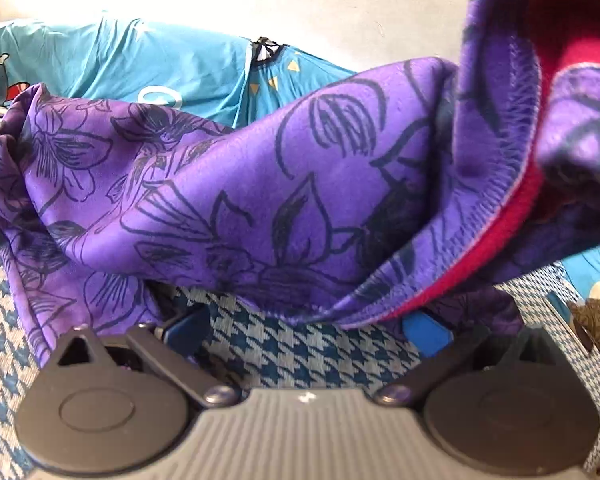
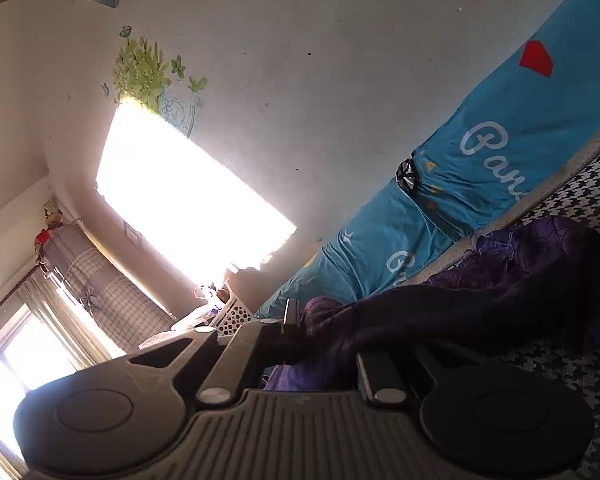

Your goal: Fold clothes

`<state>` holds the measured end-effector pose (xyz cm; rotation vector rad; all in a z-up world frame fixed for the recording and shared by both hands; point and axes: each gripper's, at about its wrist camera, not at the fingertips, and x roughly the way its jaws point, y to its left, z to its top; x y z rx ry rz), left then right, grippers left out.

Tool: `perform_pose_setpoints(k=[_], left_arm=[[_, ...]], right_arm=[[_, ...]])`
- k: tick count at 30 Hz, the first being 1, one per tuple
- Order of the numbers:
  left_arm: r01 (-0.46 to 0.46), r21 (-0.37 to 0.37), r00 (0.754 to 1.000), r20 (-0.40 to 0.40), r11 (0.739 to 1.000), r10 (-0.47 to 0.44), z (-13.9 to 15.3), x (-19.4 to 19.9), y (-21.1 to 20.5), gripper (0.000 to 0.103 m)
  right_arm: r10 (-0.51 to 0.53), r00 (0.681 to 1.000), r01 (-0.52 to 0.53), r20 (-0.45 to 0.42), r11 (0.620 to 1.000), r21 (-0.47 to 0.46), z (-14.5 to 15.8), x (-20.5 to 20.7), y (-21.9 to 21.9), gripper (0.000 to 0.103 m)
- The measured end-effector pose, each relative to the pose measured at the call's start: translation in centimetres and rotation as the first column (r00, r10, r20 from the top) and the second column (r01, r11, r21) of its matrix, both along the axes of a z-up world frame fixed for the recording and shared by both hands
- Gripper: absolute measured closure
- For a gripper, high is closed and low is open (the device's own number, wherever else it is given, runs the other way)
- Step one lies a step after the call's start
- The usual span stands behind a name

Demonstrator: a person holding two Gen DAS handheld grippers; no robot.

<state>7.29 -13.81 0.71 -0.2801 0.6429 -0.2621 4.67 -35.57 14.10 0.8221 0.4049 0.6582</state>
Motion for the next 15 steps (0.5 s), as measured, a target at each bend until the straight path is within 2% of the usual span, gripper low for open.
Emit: perform_pose_setpoints(k=[3, 4, 6, 7, 8, 9, 11, 15], left_arm=[[-0.038, 0.02, 0.999, 0.038, 0.999, 0.037, 0.1, 0.2, -0.3, 0.004], [-0.059, 0.036, 0.997, 0.042, 0.998, 0.058, 0.1, 0.3, -0.3, 0.01], [-0.111, 0.045, 0.994, 0.025, 0.993, 0.11, -0.1, 0.8, 0.2, 0.031], [-0.138, 0.033, 0.99, 0.007, 0.99, 0.138, -0.1, 1.2, 0.8, 0.049], [-0.173, 0.017, 0.985, -0.009, 0.985, 0.173, 0.0, 1.4, 1.6, 0.057], [-0.207, 0.003, 0.978, -0.024, 0.978, 0.207, 0.0, 1.6, 2.3, 0.058], [-0.275, 0.021, 0.961, 0.008, 0.961, 0.275, 0.9, 1.2, 3.7, 0.067], [-0.378, 0.03, 0.921, 0.116, 0.926, 0.372, 3.9, 0.0, 6.4, 0.068]], right_arm=[[-0.009, 1.0, 0.009, -0.007, 1.0, 0.0, -0.2, 0.2, -0.1, 0.095], [-0.011, 1.0, 0.011, -0.009, 1.0, 0.002, -0.2, 0.2, -0.2, 0.095], [-0.017, 1.0, 0.017, -0.011, 1.0, 0.002, -0.2, 0.3, -0.3, 0.095], [-0.018, 1.0, 0.018, -0.012, 1.0, 0.002, -0.2, 0.4, -0.4, 0.095], [-0.024, 1.0, 0.024, -0.014, 1.0, -0.005, -0.2, 0.4, -0.5, 0.095], [-0.03, 0.999, 0.03, -0.016, 0.999, -0.013, -0.3, 0.5, -0.6, 0.095], [-0.065, 0.997, 0.064, -0.034, 0.997, -0.033, -0.5, 0.6, -0.8, 0.095], [-0.116, 0.99, 0.111, -0.075, 0.991, -0.073, -0.8, 0.9, -1.5, 0.094]])
